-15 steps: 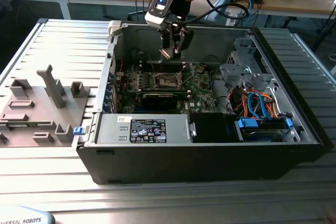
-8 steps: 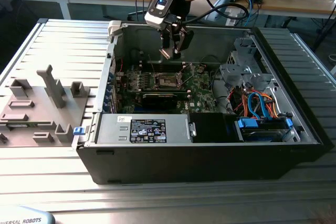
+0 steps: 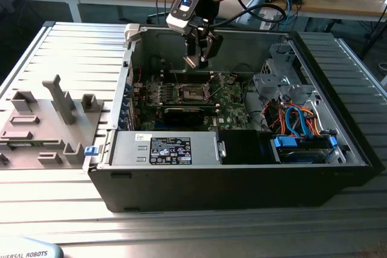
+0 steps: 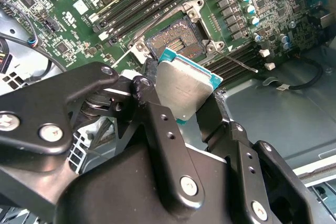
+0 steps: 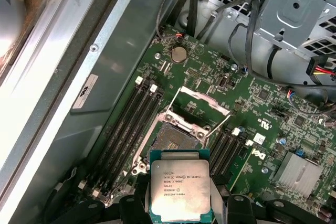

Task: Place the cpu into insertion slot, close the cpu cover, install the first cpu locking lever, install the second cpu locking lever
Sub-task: 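Place the cpu into insertion slot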

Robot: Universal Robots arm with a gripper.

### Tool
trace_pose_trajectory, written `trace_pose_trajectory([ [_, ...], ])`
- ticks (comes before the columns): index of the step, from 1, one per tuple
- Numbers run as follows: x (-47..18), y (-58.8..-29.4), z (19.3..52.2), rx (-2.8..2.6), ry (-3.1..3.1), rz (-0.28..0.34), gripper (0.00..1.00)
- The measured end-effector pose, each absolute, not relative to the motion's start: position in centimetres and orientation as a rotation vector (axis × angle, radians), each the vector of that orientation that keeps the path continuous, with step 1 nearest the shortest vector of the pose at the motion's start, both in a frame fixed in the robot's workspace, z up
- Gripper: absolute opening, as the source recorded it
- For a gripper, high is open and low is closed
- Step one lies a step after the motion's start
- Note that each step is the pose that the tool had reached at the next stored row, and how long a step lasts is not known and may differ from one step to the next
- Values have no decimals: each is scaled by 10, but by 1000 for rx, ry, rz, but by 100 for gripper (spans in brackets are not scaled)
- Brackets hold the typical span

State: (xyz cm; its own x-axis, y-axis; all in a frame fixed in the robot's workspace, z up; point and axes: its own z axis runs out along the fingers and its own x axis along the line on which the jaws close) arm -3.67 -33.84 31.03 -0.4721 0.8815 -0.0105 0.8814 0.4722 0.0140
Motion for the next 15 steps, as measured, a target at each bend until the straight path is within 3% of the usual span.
trace_pose_trajectory([
  [15, -37, -338, 310, 1630, 2667, 10, 54],
])
